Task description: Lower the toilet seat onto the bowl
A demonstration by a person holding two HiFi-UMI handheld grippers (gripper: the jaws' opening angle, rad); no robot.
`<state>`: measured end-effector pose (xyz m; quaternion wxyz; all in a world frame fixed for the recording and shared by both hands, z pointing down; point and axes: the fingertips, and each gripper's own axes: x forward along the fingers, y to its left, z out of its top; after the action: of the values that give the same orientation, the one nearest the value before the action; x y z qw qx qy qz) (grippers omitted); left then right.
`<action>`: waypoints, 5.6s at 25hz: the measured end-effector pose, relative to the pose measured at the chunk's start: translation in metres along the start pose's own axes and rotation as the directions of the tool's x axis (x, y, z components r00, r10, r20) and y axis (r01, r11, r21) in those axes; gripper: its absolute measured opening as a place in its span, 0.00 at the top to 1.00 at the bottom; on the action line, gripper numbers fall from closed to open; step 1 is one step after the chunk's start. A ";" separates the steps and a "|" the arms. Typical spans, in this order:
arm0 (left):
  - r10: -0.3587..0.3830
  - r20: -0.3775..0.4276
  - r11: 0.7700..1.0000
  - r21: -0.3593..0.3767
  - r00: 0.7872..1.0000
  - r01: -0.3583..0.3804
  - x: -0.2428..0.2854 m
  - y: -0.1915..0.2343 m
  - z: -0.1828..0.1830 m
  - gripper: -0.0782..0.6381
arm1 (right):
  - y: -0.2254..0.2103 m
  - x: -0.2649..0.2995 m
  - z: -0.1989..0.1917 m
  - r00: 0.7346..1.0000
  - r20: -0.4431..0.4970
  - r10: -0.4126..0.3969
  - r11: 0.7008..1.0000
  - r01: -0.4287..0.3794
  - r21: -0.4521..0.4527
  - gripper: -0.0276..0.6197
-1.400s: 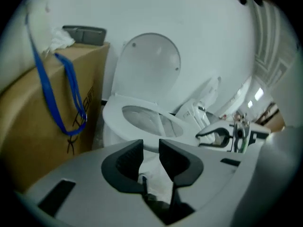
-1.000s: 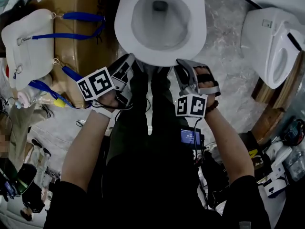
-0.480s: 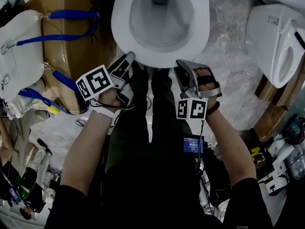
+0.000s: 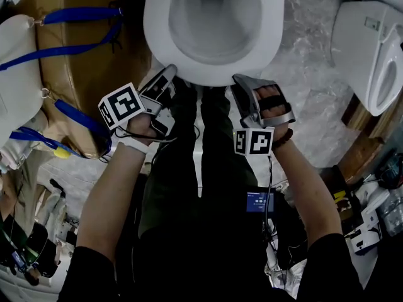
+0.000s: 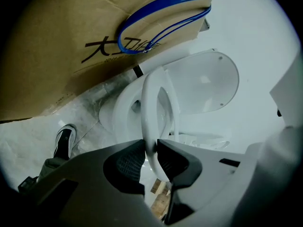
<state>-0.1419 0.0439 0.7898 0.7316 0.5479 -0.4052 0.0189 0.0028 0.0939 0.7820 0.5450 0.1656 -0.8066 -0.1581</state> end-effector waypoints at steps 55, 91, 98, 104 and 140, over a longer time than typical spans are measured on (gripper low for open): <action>0.160 -0.062 0.938 0.322 0.985 -0.132 0.002 -0.019 -0.007 0.76 | -0.069 -0.003 0.009 0.997 0.036 0.062 0.843 -0.072 0.534 0.76; -0.317 -0.029 0.531 0.823 0.948 0.202 -0.274 -0.461 -0.093 0.77 | -0.272 -0.414 0.140 0.864 0.275 -0.422 0.243 -0.184 0.952 0.88; -0.347 -0.063 0.431 0.875 0.936 0.219 -0.284 -0.477 -0.111 0.76 | -0.269 -0.440 0.143 0.828 0.282 -0.485 0.227 -0.192 0.955 0.88; -0.350 -0.064 0.437 0.871 0.935 0.223 -0.286 -0.473 -0.111 0.76 | -0.265 -0.441 0.153 0.835 0.273 -0.478 0.248 -0.169 0.954 0.88; -0.330 -0.064 0.450 0.866 0.942 0.217 -0.274 -0.473 -0.086 0.77 | -0.291 -0.433 0.151 0.821 0.265 -0.506 0.248 -0.156 0.956 0.89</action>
<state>-0.0532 0.0399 0.2434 0.3282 0.8969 -0.2881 0.0692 0.0423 0.0353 0.2433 0.0634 0.5023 -0.8227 0.2587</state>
